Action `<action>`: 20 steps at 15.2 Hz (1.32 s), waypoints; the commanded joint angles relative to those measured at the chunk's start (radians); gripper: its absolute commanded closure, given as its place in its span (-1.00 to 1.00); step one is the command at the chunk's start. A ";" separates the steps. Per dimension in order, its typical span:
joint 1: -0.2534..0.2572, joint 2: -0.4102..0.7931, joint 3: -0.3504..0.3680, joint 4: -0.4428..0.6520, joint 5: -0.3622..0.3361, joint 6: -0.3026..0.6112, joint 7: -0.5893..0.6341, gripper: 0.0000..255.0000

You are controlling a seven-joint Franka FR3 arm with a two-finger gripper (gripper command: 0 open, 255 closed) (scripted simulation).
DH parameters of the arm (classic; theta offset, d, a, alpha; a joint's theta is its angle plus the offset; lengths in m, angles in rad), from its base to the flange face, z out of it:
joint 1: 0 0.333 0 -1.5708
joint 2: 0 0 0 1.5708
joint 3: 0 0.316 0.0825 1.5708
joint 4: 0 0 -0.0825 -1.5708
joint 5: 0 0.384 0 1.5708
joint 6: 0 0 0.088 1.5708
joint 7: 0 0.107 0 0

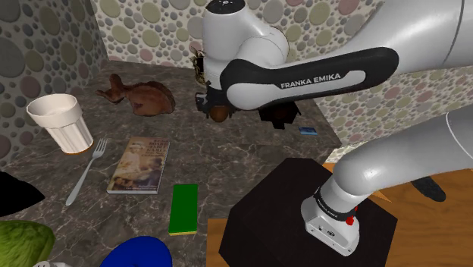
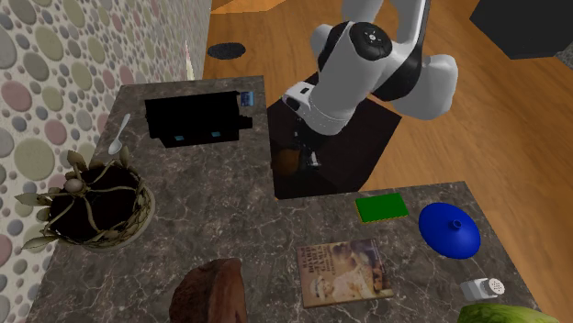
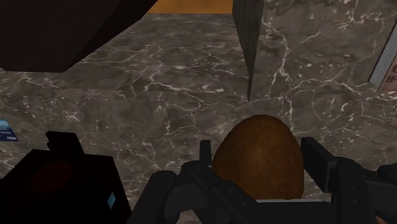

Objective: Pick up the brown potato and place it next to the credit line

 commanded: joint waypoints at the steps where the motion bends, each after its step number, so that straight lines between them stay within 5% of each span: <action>1: 0.018 -0.064 -0.057 -0.065 0.028 0.013 -0.065 1.00; 10: 0.047 -0.299 -0.293 -0.297 0.047 0.031 -0.310 1.00; 20: -0.038 -0.476 -0.553 -0.451 -0.053 0.037 -0.580 1.00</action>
